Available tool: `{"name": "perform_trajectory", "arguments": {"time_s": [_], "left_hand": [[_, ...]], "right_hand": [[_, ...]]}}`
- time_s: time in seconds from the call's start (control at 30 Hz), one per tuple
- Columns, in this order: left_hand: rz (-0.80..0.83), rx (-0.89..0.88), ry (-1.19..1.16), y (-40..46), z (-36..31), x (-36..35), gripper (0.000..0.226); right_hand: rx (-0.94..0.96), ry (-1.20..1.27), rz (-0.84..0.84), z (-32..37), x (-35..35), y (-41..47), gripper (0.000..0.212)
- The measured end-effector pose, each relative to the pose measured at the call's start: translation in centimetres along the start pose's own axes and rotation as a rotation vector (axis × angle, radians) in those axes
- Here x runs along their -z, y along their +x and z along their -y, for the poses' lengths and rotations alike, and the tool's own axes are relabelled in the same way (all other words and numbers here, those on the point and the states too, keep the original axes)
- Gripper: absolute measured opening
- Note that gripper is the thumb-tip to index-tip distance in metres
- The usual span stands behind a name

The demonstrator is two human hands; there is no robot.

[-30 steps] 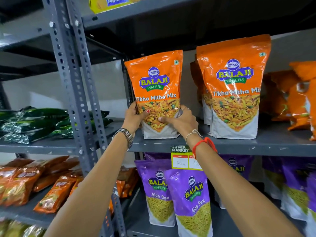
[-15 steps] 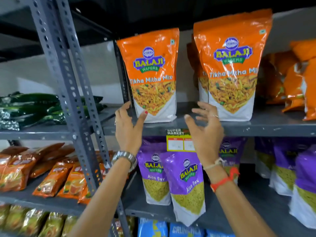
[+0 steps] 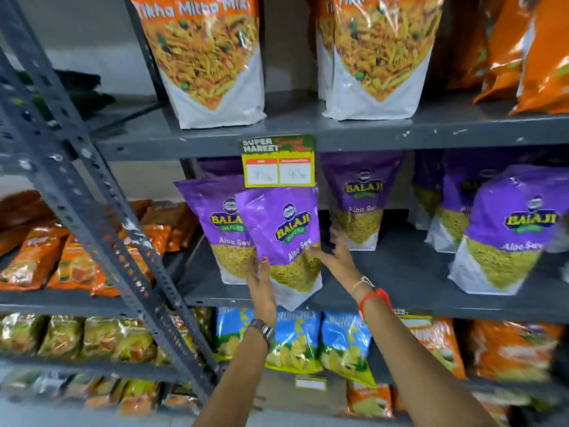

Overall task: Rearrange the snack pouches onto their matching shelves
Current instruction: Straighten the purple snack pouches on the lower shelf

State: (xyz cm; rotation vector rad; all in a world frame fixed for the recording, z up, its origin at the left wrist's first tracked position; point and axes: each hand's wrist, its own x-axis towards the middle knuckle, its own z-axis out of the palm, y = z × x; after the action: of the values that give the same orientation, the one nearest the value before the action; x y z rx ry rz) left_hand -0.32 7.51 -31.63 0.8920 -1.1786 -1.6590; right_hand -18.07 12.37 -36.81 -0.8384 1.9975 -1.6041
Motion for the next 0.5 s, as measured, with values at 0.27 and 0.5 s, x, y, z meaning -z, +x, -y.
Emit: {"name": "perform_trajectory", "arguments": {"time_s": [0.27,0.5], "left_hand": [[0.121,0.039,0.090,0.8,2.6,0.1,0.060],[0.128,0.049,0.081,1.0,2.4,0.0,0.051]], "right_hand": [[-0.218,0.135,0.227,4.6,0.0,-2.7,0.056],[-0.132,0.118,0.106,3.7,0.2,-3.2,0.042]]}}
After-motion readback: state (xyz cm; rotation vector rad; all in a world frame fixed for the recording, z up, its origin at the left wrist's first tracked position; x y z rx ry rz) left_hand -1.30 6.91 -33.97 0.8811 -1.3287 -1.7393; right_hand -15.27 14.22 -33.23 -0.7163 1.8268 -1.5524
